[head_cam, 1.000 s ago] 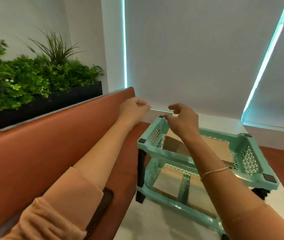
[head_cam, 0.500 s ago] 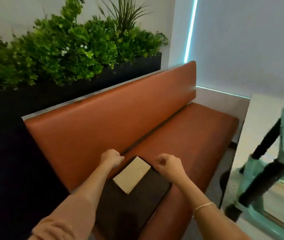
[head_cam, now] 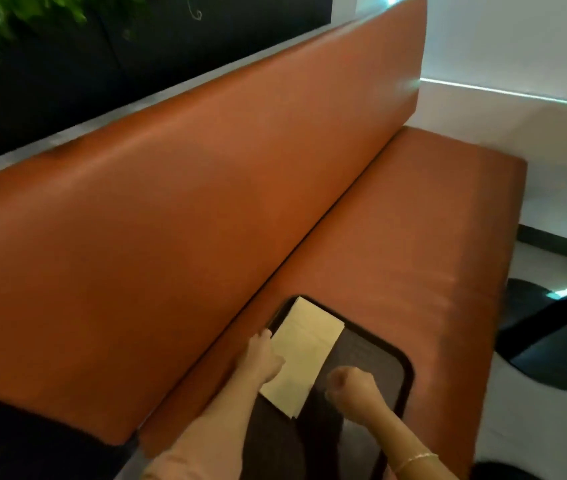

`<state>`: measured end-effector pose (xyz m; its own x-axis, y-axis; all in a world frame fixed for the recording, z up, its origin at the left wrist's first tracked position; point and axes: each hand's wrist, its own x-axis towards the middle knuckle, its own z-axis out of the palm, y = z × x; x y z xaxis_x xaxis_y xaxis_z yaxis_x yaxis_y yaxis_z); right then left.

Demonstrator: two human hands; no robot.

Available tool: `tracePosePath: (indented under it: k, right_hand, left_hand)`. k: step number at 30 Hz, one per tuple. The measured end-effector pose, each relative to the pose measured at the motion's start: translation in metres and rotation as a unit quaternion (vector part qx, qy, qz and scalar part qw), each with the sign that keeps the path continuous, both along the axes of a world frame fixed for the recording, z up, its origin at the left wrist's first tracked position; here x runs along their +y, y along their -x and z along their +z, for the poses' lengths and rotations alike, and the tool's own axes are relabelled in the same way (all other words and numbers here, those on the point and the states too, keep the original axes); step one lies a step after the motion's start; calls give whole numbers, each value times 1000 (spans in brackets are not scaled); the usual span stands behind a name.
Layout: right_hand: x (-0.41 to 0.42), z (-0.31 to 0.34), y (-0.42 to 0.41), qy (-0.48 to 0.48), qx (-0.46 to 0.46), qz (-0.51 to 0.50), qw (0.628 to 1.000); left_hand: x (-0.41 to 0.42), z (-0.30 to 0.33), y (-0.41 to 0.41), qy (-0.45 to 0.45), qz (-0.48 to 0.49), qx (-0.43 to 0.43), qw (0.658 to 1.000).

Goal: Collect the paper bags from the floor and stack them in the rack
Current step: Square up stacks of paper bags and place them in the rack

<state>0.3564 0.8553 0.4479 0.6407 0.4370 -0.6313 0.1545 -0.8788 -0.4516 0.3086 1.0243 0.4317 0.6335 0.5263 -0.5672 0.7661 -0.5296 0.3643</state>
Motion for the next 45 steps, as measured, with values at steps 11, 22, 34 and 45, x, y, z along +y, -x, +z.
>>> tracePosePath:
  k: [11, 22, 34, 45]
  right_hand:
    - [21, -55, -19, -8, -16, -55, 998]
    - [-12, -48, -29, -6, -43, -105, 993]
    - [-85, 96, -18, -167, -144, -70, 973]
    - [-280, 224, 73, -219, -182, -89, 954]
  left_hand:
    - [-14, -50, -43, -52, 27, 97, 994]
    - [-27, -43, -40, -43, 27, 44, 998]
    - [-69, 92, 10, -18, -226, -129, 965]
    - [-221, 239, 99, 5, -237, -178, 955]
